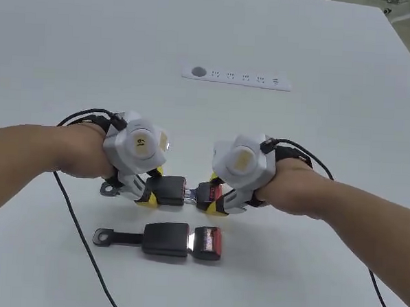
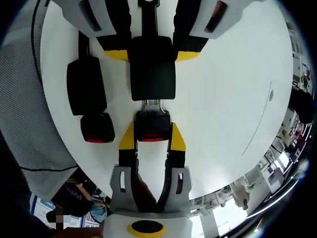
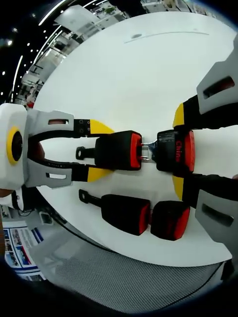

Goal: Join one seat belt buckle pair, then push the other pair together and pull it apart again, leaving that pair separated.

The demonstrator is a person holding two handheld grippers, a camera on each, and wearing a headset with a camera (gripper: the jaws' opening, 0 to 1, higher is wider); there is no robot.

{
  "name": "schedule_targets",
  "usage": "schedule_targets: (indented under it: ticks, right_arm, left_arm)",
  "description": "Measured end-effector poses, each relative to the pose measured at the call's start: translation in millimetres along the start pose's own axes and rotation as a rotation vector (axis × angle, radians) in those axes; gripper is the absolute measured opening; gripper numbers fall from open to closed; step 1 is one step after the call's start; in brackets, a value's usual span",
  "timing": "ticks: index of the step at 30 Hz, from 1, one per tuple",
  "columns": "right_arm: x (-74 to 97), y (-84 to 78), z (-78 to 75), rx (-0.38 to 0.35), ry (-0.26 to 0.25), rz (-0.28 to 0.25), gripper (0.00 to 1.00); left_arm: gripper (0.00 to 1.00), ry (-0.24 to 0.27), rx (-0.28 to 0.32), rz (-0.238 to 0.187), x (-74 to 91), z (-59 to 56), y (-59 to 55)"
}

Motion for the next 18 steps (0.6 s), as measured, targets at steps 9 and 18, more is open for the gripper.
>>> schedule_targets:
  ticks: [9, 18]
  right_arm:
    - [-4.6, 2.6, -1.9, -0.001, 0.007, 0.011, 0.29]
    - [-8.1, 6.1, -2.7, -0.009, 0.002, 0.008, 0.29]
  left_arm:
    - [0.32, -0.001, -0.002, -0.013, 0.5, -1.8, 0.2]
    - [0.32, -0.012, -0.014, -0.001, -0.2, -1.7, 1.9]
Point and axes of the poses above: the centre of the closed fingertips' face, and the gripper's own axes: x roughly backward along the fingers, z roughly to its left, y roughly out of its top, the point moved 1 cm from there along x, roughly backward along the fingers, and after that the axes turned 5 degrees about z, right-handed, at the moved point
